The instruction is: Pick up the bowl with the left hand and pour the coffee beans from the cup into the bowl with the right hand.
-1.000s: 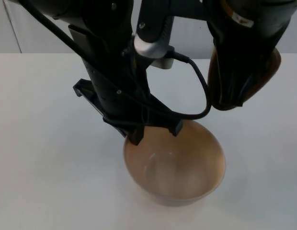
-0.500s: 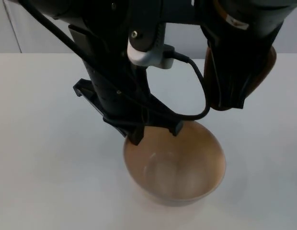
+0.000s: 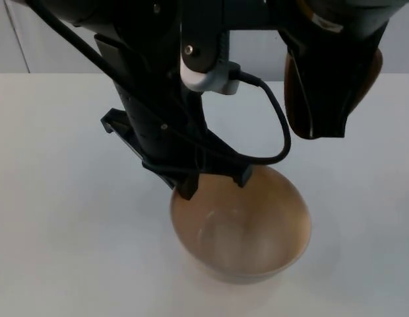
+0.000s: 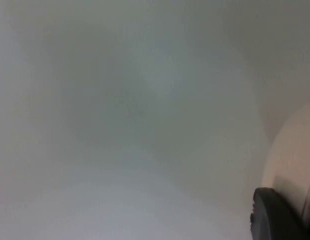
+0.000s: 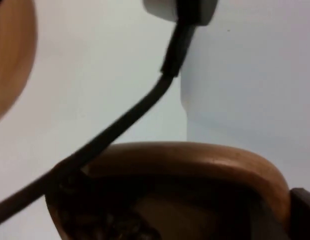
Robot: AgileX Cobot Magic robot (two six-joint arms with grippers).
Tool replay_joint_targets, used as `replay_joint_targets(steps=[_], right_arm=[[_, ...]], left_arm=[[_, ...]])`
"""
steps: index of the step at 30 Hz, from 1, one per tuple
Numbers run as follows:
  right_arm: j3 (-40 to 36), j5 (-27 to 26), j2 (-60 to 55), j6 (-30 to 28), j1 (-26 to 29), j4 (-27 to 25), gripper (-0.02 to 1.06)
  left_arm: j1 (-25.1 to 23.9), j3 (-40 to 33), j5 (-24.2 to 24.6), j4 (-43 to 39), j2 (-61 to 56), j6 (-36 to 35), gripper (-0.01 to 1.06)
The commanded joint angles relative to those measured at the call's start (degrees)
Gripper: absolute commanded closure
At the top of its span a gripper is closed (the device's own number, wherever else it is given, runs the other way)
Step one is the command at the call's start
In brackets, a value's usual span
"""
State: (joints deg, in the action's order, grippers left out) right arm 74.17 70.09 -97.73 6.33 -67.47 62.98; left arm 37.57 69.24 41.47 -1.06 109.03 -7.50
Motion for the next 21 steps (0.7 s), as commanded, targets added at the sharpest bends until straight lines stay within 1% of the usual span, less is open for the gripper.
replay_joint_targets(steps=[1,5,7,8,11,15,21], right_arm=[[0.0,-0.1,0.6,-0.4,-0.5,1.4,1.04],[-0.2,-0.1,0.2,-0.4,-1.1,2.1,1.04],[-1.4,-0.1,-0.6,-0.2,-2.2,4.5,1.04],[-1.9,-0.1,-0.9,0.2,-2.5,4.7,1.04],[-2.8,-0.1,-1.6,0.7,-3.1,4.3,1.04],[-3.3,-0.1,-1.9,2.9,-3.1,5.4,1.04],[-3.3,-0.1,-1.9,3.5,-3.1,5.9,1.04]], left_arm=[[0.3,0.1,-0.2,0.7,-0.2,-0.3,1.05],[0.3,0.1,-0.2,0.7,-0.2,-0.3,1.05],[0.3,0.1,-0.2,0.7,-0.2,-0.3,1.05],[0.3,0.1,-0.2,0.7,-0.2,-0.3,1.05],[0.3,0.1,-0.2,0.7,-0.2,-0.3,1.05],[0.3,0.1,-0.2,0.7,-0.2,-0.3,1.05],[0.3,0.1,-0.2,1.6,-0.2,-0.3,1.05]])
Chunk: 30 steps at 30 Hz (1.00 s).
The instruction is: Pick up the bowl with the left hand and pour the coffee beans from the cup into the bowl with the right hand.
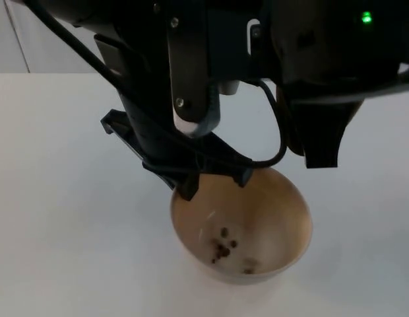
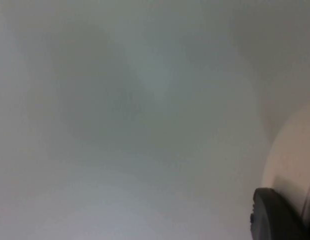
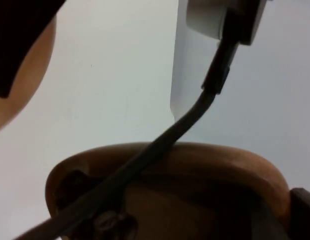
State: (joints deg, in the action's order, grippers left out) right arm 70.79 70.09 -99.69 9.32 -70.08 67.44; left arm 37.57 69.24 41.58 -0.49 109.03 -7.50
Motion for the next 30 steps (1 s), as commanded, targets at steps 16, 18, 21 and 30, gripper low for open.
replay_joint_targets(steps=[16,18,21,30], right_arm=[[0.0,-0.1,1.8,1.4,-0.4,2.6,1.04],[0.0,-0.1,2.0,1.2,-0.4,2.5,1.04],[0.0,-0.1,2.0,1.2,-0.4,2.4,1.04],[0.0,-0.1,2.7,1.2,-0.3,0.9,1.04]], left_arm=[[0.3,0.1,-0.2,1.0,-0.2,-0.3,1.05],[0.3,0.1,-0.1,1.0,-0.2,-0.3,1.05],[0.3,0.1,-0.1,1.0,-0.2,-0.3,1.05],[0.3,0.1,0.0,1.0,-0.2,-0.3,1.05]])
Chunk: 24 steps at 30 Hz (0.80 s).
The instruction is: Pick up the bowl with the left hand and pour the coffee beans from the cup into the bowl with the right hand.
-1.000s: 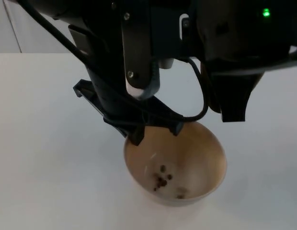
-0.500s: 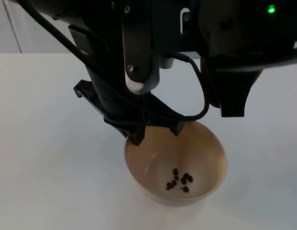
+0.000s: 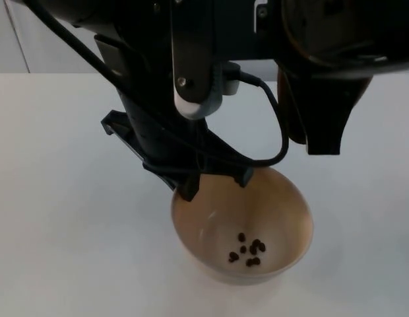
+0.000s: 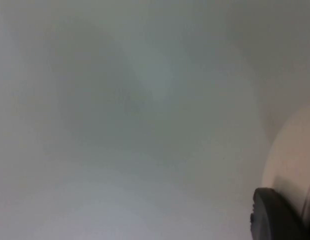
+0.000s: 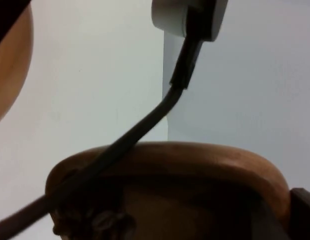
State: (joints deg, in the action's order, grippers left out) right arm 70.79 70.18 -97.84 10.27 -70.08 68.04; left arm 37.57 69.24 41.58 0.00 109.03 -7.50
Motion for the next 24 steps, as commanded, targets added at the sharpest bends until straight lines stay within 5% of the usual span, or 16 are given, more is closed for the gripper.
replay_joint_targets(steps=[1,24], right_arm=[[0.0,-0.2,1.2,0.2,-0.3,0.1,1.04],[0.1,-0.2,2.6,8.5,5.2,-11.1,1.04]], left_arm=[[0.3,0.1,0.0,0.5,-0.2,-0.3,1.05],[0.3,0.1,0.0,0.5,-0.2,-0.3,1.05]])
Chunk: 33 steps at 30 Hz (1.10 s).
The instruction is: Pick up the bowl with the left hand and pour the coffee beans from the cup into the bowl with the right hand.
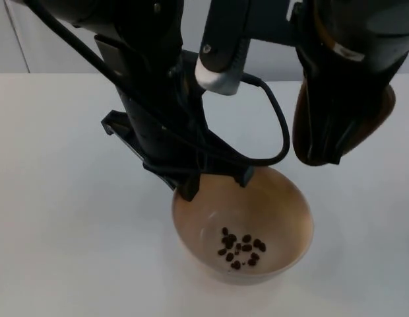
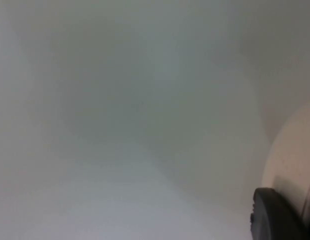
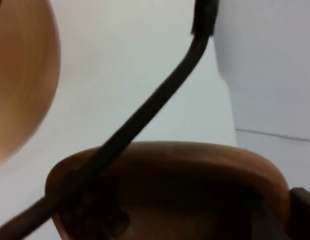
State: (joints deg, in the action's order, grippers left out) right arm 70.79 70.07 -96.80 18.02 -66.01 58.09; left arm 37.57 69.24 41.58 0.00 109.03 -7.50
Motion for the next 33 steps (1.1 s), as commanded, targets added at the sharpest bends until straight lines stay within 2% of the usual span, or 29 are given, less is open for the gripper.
replay_joint_targets(steps=[1,5,6,12,13,17,18,21,22,26,33], right_arm=[[0.1,-0.1,1.5,0.8,1.1,-1.2,1.04],[0.1,-0.1,4.8,0.8,4.5,-6.4,1.04],[0.1,-0.1,4.8,0.8,4.5,-6.4,1.04],[0.1,-1.6,9.8,-2.8,12.0,-20.4,1.04],[0.1,-1.6,9.8,-2.8,12.0,-20.4,1.04],[0.1,-3.6,11.2,-5.5,15.9,-27.8,1.04],[0.1,-3.6,11.2,-5.5,15.9,-27.8,1.04],[0.1,-5.5,12.3,-8.7,19.4,-34.4,1.04],[0.1,-5.5,12.3,-8.7,19.4,-34.4,1.04],[0.1,-6.9,13.5,-12.8,23.8,-42.0,1.04],[0.1,-8.5,13.7,-13.6,26.8,-44.3,1.04]], left_arm=[[0.3,0.1,0.0,0.5,-0.2,-0.3,1.05],[0.3,0.1,0.0,0.5,-0.2,-0.3,1.05],[0.3,0.1,0.0,0.5,-0.2,-0.3,1.05],[0.3,0.1,0.0,0.5,-0.2,-0.3,1.05],[0.3,0.1,0.0,0.5,-0.2,-0.3,1.05],[0.3,0.1,0.0,0.5,-0.2,-0.3,1.05],[0.3,0.1,0.0,0.5,-0.2,-0.3,1.05],[0.3,0.1,0.2,0.5,-0.2,-0.3,1.05],[0.3,0.1,0.2,0.5,-0.2,-0.3,1.05],[0.3,0.1,0.2,0.5,-0.2,-0.3,1.05],[0.3,0.1,0.2,0.5,-0.2,-0.3,1.05]])
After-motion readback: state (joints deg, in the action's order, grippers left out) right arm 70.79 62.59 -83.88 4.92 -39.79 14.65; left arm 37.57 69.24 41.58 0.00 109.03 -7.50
